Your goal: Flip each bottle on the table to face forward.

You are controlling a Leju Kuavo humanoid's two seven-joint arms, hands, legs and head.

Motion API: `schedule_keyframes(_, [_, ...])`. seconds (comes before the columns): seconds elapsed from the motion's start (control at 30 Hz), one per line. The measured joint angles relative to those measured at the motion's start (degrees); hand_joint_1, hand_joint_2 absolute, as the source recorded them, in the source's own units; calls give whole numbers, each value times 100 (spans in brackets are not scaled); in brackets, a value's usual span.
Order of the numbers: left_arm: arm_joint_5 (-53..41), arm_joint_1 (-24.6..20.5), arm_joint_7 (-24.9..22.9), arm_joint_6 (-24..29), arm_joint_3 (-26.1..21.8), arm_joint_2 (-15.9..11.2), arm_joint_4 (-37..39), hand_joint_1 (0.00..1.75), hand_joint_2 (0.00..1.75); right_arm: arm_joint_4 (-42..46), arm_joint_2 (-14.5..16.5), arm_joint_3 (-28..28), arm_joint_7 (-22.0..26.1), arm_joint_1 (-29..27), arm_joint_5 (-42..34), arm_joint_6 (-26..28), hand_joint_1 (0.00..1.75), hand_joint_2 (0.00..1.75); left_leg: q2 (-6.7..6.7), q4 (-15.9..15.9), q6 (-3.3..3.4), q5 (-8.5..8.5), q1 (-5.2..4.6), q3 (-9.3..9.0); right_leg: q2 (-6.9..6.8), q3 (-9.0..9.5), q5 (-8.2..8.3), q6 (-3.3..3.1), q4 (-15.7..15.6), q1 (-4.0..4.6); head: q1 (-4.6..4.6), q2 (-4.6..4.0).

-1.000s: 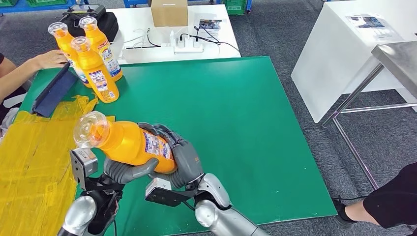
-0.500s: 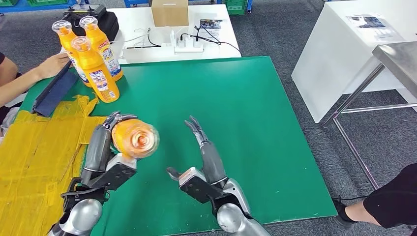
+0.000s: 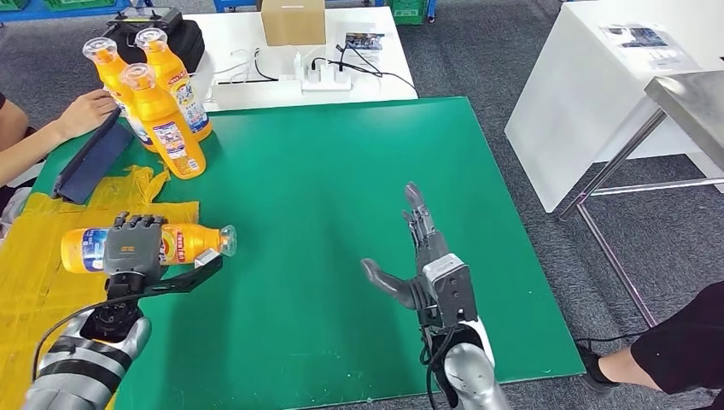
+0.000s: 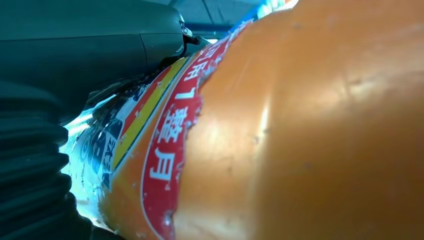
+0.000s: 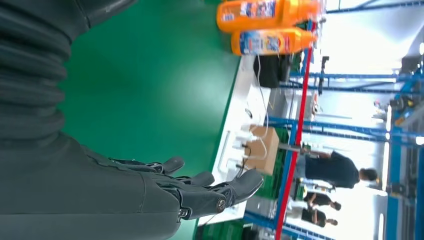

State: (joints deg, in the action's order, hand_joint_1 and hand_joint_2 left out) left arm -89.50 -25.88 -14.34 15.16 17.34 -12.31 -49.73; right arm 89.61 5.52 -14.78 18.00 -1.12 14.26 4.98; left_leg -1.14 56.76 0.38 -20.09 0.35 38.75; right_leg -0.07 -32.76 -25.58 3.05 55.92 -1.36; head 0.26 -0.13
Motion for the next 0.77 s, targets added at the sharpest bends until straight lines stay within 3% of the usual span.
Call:
schedule_keyframes(0.17, [41, -338, -251, -144, -25, -6, 994, 175, 175, 89, -3, 82, 19, -14, 31, -58, 0, 175, -2, 0, 0, -1, 0, 6, 0, -2, 0, 0, 0, 1, 1, 0])
schedule_keyframes(0.2, [79, -409, -276, -170, -57, -5, 1177, 167, 175, 93, -4, 82, 20, -12, 55, -68, 0, 175, -2, 0, 0, -1, 0, 6, 0, -1, 0, 0, 0, 1, 1, 0])
schedule_keyframes(0.3, [214, -602, -305, -184, -217, -4, 1652, 37, 175, 93, -8, 79, 21, 13, 123, -67, 0, 175, -3, -1, -1, -1, 0, 0, -1, 6, -1, -1, 2, 2, 0, 0])
schedule_keyframes(0.33, [255, -646, -297, -160, -275, -4, 1775, 1, 175, 92, -9, 78, 21, 23, 136, -64, 0, 175, -3, -1, -1, -1, 0, -4, -1, 10, -1, -1, 2, 2, 0, 0])
schedule_keyframes(0.77, [790, -713, 743, 648, -849, 109, 2222, 0, 175, 51, -64, 70, 11, 53, 159, 38, 0, 175, -11, -2, -3, -4, 0, -38, -2, -10, -8, -3, 0, 1, 1, 0])
